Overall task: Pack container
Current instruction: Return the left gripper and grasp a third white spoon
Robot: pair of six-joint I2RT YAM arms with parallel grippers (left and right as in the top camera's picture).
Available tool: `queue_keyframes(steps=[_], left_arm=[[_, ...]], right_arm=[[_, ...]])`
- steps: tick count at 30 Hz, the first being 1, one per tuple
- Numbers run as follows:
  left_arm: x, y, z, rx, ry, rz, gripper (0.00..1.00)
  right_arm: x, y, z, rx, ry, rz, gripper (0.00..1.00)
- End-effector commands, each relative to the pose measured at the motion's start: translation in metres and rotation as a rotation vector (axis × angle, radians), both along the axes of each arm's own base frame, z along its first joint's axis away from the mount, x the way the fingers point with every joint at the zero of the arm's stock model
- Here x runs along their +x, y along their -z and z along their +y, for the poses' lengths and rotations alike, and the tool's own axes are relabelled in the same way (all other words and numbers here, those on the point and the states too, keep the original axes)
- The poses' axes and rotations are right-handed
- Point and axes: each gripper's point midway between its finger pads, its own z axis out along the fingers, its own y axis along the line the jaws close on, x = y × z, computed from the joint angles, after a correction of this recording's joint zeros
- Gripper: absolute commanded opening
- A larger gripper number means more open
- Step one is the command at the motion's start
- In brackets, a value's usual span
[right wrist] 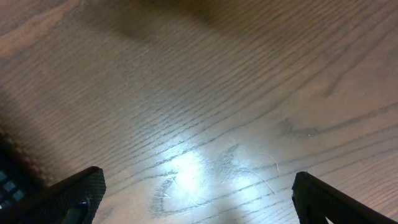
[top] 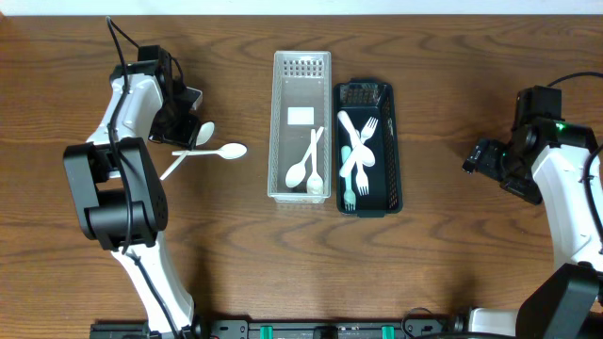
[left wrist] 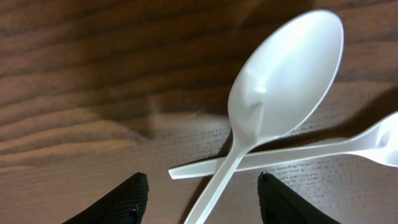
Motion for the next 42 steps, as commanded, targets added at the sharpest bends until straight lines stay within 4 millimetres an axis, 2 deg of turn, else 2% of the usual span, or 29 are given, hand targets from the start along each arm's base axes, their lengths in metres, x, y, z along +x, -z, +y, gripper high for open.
queue_keyframes(steps=[1, 8, 15, 26, 29, 35, 40, 42], left_arm=[[-0.001, 0.013, 0.000, 0.002, 0.022, 0.019, 0.59], [0.005, 0.016, -0.010, 0.001, 0.045, 0.005, 0.58], [-0.003, 0.021, -0.025, -0.001, 0.081, 0.035, 0.57], [-0.001, 0.038, -0.023, 0.006, 0.079, -0.001, 0.56], [0.001, 0.038, -0.023, 0.006, 0.079, -0.007, 0.44], [-0.004, 0.038, -0.024, 0.004, 0.078, 0.010, 0.06], [-0.018, 0.034, -0.027, -0.001, 0.078, 0.067, 0.06], [-0.019, 0.023, -0.029, 0.000, 0.053, 0.064, 0.06]], right_arm=[[-0.001, 0.003, -0.001, 0.006, 0.016, 0.005, 0.99], [-0.001, 0.003, -0.001, 0.006, 0.017, 0.005, 0.99], [-0.001, 0.003, -0.001, 0.006, 0.017, 0.005, 0.99], [-0.002, 0.003, -0.001, 0.007, 0.016, 0.005, 0.99], [-0.002, 0.003, -0.001, 0.007, 0.016, 0.006, 0.99], [-0.002, 0.003, -0.001, 0.007, 0.016, 0.007, 0.99], [-0.004, 0.003, -0.001, 0.009, 0.016, 0.016, 0.99], [-0.005, 0.003, 0.000, 0.009, 0.016, 0.018, 0.99]])
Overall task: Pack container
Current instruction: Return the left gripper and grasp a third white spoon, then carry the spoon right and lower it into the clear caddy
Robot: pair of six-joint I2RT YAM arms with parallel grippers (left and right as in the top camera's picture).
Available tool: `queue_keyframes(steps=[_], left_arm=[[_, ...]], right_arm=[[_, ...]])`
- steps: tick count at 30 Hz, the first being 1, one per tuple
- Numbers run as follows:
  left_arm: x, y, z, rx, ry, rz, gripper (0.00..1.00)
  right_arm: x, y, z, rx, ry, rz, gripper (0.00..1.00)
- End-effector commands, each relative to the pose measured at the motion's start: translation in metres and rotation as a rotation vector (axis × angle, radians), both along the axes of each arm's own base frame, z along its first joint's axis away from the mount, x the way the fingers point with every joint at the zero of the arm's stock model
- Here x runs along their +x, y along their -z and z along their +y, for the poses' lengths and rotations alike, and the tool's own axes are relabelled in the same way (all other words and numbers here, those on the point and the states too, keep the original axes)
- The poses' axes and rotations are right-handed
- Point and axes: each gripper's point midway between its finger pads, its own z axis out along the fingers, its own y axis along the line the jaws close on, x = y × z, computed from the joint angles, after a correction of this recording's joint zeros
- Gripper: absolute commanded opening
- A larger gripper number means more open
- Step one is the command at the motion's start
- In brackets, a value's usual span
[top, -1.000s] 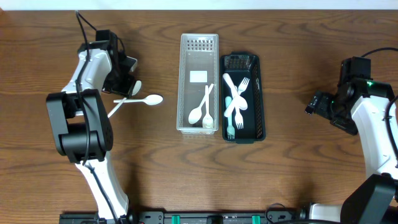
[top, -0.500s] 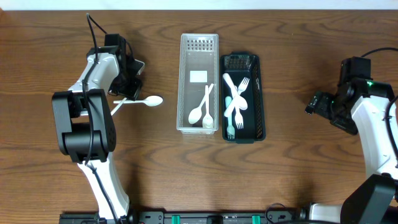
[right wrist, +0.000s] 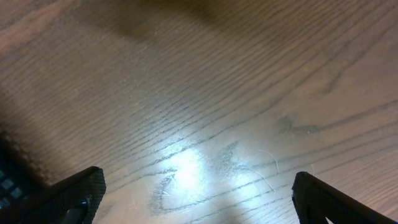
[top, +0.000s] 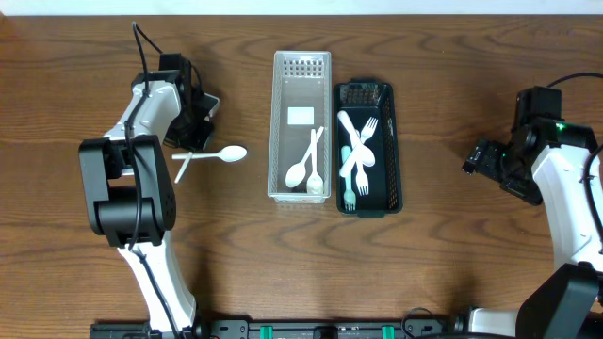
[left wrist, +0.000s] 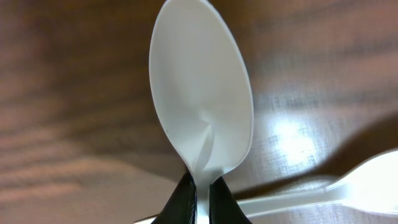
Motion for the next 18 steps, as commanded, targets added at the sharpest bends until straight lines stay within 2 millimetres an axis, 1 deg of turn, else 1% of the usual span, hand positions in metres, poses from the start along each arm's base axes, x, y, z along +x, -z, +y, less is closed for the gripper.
queue_keyframes(steps=[1, 2, 5, 8, 11, 13, 14, 15, 16, 18], left_arm=[[-0.010, -0.009, -0.003, 0.004, -0.037, 0.031, 0.06], [-0.008, -0.019, -0.005, 0.004, -0.048, 0.015, 0.06], [0.000, -0.065, -0.014, 0.002, -0.083, -0.067, 0.06], [0.005, -0.126, -0.030, -0.008, -0.072, -0.196, 0.06], [0.001, -0.191, -0.056, -0.040, -0.052, -0.364, 0.06], [-0.009, -0.226, -0.078, -0.075, -0.038, -0.452, 0.06], [-0.015, -0.240, -0.091, -0.100, -0.042, -0.488, 0.06], [-0.020, -0.249, -0.100, -0.119, -0.048, -0.508, 0.06], [-0.027, -0.258, -0.114, -0.149, -0.059, -0.528, 0.06], [-0.036, -0.265, -0.138, -0.196, -0.085, -0.536, 0.06]], right_arm=[[-0.003, 0.003, -0.001, 0.008, 0.016, 0.011, 0.99], [-0.003, 0.003, -0.001, 0.008, 0.016, 0.013, 0.99], [-0.006, 0.003, 0.000, 0.010, 0.016, 0.025, 0.99], [-0.009, 0.004, 0.001, 0.013, 0.016, 0.036, 0.99], [-0.009, 0.004, 0.000, 0.012, 0.017, 0.036, 0.99], [-0.009, 0.004, 0.000, 0.012, 0.017, 0.036, 0.99], [-0.009, 0.004, 0.000, 0.012, 0.016, 0.036, 0.99], [-0.009, 0.004, 0.000, 0.012, 0.016, 0.035, 0.99], [-0.008, 0.004, 0.000, 0.012, 0.016, 0.034, 0.99], [-0.008, 0.003, 0.000, 0.012, 0.016, 0.030, 0.99]])
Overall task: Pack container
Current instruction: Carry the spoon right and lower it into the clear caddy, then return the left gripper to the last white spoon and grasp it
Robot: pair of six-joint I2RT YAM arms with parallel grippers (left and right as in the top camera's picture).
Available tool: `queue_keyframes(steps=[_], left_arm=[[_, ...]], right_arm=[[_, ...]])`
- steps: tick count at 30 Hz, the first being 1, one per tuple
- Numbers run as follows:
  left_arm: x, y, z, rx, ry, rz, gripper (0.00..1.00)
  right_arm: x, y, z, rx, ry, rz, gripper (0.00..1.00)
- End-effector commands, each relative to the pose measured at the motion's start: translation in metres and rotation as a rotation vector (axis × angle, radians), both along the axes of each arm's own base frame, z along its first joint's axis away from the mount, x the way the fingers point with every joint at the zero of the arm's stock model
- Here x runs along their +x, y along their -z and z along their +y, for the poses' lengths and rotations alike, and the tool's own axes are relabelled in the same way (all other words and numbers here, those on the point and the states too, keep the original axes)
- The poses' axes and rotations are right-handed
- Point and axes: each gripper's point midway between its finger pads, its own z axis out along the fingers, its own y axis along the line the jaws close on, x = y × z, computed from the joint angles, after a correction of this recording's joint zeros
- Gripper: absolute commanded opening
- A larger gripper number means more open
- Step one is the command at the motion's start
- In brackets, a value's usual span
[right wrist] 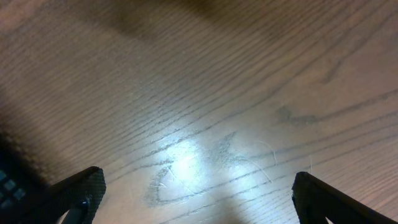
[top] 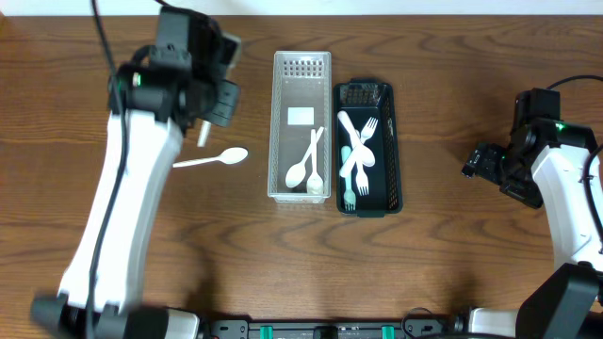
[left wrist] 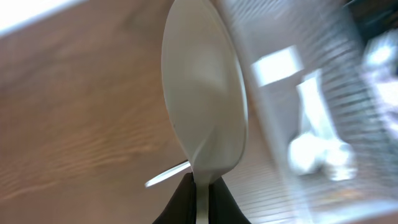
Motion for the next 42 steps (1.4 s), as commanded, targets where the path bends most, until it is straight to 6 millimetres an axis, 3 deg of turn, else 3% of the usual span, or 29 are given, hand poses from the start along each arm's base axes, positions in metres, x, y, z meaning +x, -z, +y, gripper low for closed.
queue_keyframes(steps=[1, 5, 12, 13, 15, 16, 19, 22, 23, 25, 26, 28, 31, 35, 40, 42], left_arm=[[-0.012, 0.008, -0.033, -0.102, -0.087, 0.053, 0.06], [-0.011, 0.031, -0.068, -0.170, -0.140, 0.101, 0.06], [0.014, 0.099, -0.114, -0.155, -0.120, 0.176, 0.08], [0.015, 0.106, -0.115, -0.148, -0.120, 0.189, 0.14], [0.016, 0.122, -0.116, -0.128, -0.123, 0.221, 0.39], [0.016, 0.127, -0.116, -0.120, -0.125, 0.233, 0.46], [0.014, 0.127, -0.114, -0.113, -0.128, 0.243, 0.50], [0.013, 0.099, -0.111, -0.126, -0.107, 0.200, 0.54], [0.012, 0.087, -0.109, -0.125, -0.086, 0.179, 0.63], [0.007, 0.064, -0.101, -0.111, -0.037, 0.131, 0.78], [0.004, 0.054, -0.094, -0.084, -0.010, 0.106, 0.80], [-0.001, 0.035, -0.065, 0.017, 0.004, 0.051, 0.80], [-0.002, 0.028, -0.023, 0.142, -0.033, 0.040, 0.80], [-0.005, 0.051, 0.018, 0.231, -0.024, 0.136, 0.80], [-0.010, 0.105, 0.063, 0.329, 0.058, 0.315, 0.84], [-0.013, 0.127, 0.070, 0.332, 0.147, 0.387, 0.86]], right_arm=[[0.000, 0.002, -0.001, 0.008, 0.016, 0.000, 0.99], [0.001, 0.002, 0.003, 0.030, 0.013, -0.005, 0.99], [0.002, 0.002, 0.003, 0.029, 0.013, -0.011, 0.99], [0.002, 0.002, 0.003, 0.030, 0.013, -0.010, 0.99], [0.001, 0.002, 0.003, 0.030, 0.013, -0.007, 0.99], [0.001, 0.002, 0.003, 0.030, 0.013, -0.006, 0.99], [0.001, 0.002, 0.003, 0.030, 0.013, -0.005, 0.99], [0.001, 0.002, 0.003, 0.029, 0.013, -0.008, 0.99], [0.002, 0.002, 0.003, 0.029, 0.013, -0.008, 0.99], [0.002, 0.002, 0.003, 0.029, 0.013, -0.008, 0.99], [0.002, 0.002, 0.003, 0.029, 0.013, -0.008, 0.99], [0.002, 0.002, 0.003, 0.030, 0.012, -0.009, 0.99], [0.002, 0.002, 0.003, 0.029, 0.013, -0.012, 0.99], [0.002, 0.002, 0.003, 0.029, 0.013, -0.011, 0.99], [0.003, 0.002, 0.003, 0.029, 0.013, -0.012, 0.99], [0.002, 0.002, 0.003, 0.029, 0.013, -0.012, 0.99]])
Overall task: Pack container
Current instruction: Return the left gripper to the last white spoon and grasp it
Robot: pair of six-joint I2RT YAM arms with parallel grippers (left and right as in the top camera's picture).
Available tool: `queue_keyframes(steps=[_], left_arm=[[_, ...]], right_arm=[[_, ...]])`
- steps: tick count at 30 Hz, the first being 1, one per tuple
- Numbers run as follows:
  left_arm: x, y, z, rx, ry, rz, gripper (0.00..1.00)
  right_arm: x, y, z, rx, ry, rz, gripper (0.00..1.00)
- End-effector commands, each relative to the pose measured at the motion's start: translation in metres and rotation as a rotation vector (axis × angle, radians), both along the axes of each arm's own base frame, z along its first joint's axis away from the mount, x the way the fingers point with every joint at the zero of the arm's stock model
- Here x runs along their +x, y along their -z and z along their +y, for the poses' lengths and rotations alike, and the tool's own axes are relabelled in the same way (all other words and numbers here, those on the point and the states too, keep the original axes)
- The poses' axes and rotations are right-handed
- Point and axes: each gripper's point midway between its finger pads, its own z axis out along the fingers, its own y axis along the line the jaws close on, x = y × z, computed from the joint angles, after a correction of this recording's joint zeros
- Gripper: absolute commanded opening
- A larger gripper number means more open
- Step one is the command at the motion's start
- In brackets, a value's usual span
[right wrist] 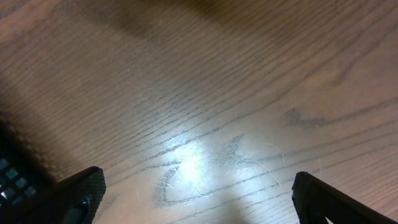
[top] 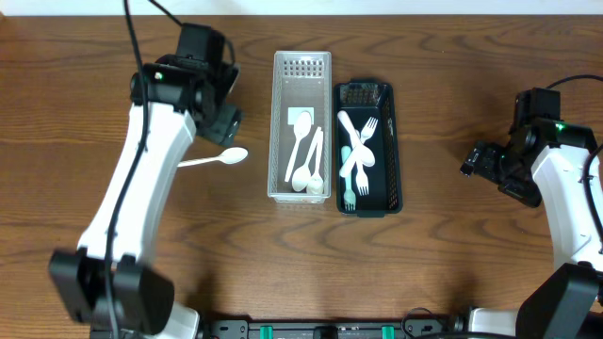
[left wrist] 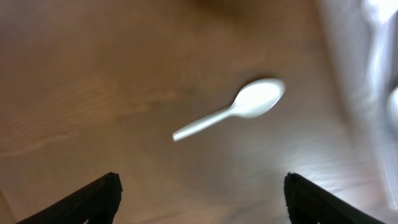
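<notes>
The clear container [top: 301, 75] holds three white spoons [top: 303, 155]. Beside it, the black container [top: 388, 151] holds white forks [top: 356, 151]. One white spoon [top: 215, 158] lies on the table left of the clear container; the left wrist view shows this spoon [left wrist: 236, 111] below the camera. My left gripper [top: 226, 121] hovers just above it and left of the clear container, open and empty [left wrist: 199, 190]. Far to the right, my right gripper [top: 473, 162] stands open over bare wood [right wrist: 199, 190].
The wooden table [top: 452, 264] carries only the two containers in the middle and the lone spoon. A blurred edge of the clear container [left wrist: 373, 93] shows at the right of the left wrist view. A corner of the black container [right wrist: 11, 174] shows at the right wrist view's left edge.
My left gripper held a spoon up near the clear container's left side. Now that spoon lies in the clear container and the gripper is open above the spoon left on the table. The right arm stayed put.
Two crossed spoons lay on the table with my left gripper open around one handle. Then it was shut on that spoon, then held it raised near the clear container. Now the container has three spoons, one remains on the table, and the gripper is open.
</notes>
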Motion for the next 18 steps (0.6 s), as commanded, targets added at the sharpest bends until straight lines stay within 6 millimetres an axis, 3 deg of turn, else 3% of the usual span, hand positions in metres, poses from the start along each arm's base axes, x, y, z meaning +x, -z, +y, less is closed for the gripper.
queue_keyframes(steps=[1, 10, 18], left_arm=[[-0.008, 0.047, 0.017, 0.041, 0.197, 0.186, 0.86], [0.001, 0.112, 0.016, -0.083, 0.321, 0.330, 0.83], [-0.005, 0.165, 0.015, -0.112, 0.346, 0.461, 0.76]], right_arm=[[-0.001, 0.002, -0.001, 0.006, 0.016, 0.004, 0.99], [0.001, 0.001, -0.002, 0.004, 0.017, -0.005, 0.99], [0.004, 0.001, -0.002, 0.002, 0.016, -0.019, 0.99]])
